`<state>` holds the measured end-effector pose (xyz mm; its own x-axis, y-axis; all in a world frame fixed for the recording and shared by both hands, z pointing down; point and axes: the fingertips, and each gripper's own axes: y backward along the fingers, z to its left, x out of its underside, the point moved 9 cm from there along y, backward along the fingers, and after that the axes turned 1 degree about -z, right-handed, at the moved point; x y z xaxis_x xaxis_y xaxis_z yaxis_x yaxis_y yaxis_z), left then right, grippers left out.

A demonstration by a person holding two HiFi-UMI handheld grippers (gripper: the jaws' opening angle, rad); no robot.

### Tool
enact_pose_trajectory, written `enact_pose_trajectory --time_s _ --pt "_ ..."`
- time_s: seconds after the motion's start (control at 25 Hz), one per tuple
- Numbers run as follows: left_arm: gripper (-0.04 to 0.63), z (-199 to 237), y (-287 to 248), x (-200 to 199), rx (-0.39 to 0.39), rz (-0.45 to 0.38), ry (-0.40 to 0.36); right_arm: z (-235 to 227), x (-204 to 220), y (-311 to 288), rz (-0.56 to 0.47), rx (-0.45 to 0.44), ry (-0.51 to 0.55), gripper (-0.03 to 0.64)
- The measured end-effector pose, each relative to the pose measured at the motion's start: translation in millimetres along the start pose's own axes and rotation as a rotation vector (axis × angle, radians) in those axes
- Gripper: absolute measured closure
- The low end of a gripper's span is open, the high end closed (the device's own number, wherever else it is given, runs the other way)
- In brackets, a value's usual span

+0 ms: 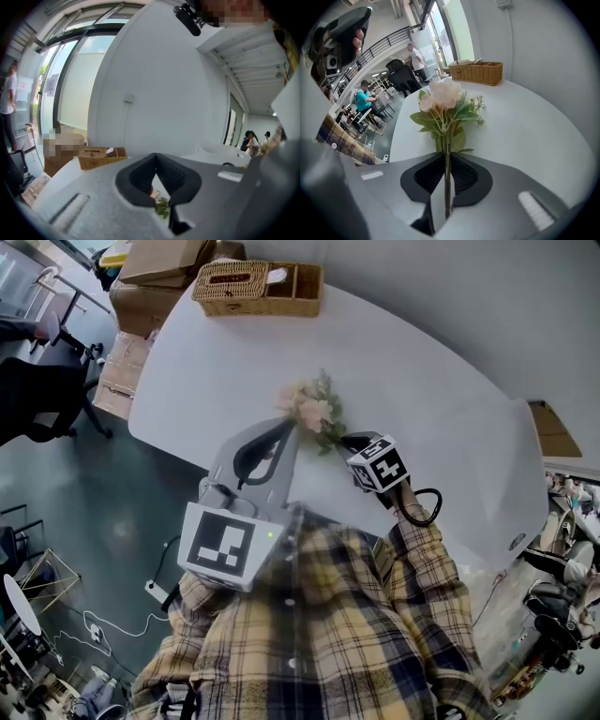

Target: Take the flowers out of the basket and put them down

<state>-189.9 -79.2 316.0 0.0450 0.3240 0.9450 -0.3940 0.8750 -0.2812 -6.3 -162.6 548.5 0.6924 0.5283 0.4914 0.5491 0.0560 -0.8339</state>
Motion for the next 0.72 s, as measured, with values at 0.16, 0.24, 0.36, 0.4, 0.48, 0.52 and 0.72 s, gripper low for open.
enact_pose_trajectory --time_s 0.16,0.24,0.36,0.4,0.48,0.52,0.72 --pt "0.594 2 -1 3 0.004 0.009 0.003 -1 10 -11 0.032 -0.01 -0.03 0.569" --pt "0.594 1 1 3 0.006 0.009 0.005 -1 13 -11 0.032 -0.016 -0.046 0.56" --pt "0.594 -1 0 3 0.009 0.01 0.002 -2 13 -12 0.037 -0.019 -0.053 0.557" --pt "0.594 -2 -1 4 0.011 0.011 0.0 -3 13 -13 0.037 -0.019 -0.054 0.553" --pt "0.594 -3 -2 5 0.014 0.01 -0.003 -4 13 -12 0.028 -0.017 -0.057 0.545" --pt "0.594 -4 -2 5 0.015 0.009 -0.004 -4 13 -10 0.021 -0.016 -0.06 0.538" --pt "0.594 -15 1 0 0.032 0.007 -0.008 2 12 14 -0.037 -0.009 -0.077 0.515"
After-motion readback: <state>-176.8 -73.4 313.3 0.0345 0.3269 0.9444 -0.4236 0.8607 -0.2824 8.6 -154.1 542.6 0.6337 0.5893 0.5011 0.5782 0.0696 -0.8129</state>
